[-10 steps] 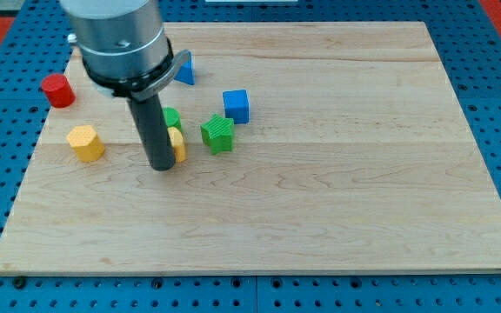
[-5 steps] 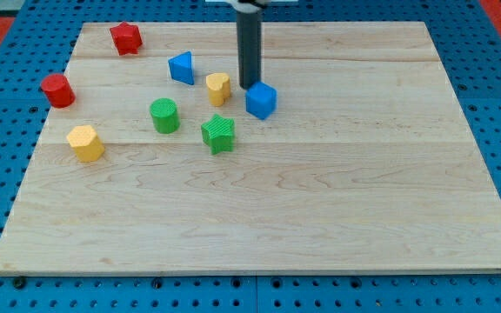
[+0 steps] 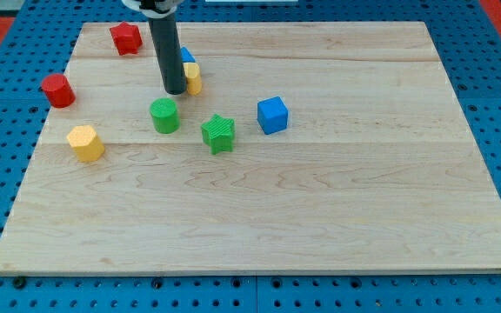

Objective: Push the yellow heart diagonally left above the blue triangle

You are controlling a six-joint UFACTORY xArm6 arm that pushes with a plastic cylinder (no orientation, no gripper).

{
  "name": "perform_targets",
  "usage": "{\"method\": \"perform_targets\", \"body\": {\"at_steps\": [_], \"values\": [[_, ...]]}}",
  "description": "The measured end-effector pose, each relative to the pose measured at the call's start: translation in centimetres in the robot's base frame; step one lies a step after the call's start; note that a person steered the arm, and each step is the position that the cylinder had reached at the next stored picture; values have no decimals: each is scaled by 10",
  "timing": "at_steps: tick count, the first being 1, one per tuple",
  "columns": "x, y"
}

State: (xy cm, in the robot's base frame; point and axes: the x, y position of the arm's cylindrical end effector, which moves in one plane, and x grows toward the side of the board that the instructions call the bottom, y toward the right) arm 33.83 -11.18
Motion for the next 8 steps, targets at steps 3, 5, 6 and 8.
{"method": "perform_targets", "body": {"at_steps": [3,5,6,8], "values": [[-74,71],[-105,89],[-104,93],[-102,96]]}}
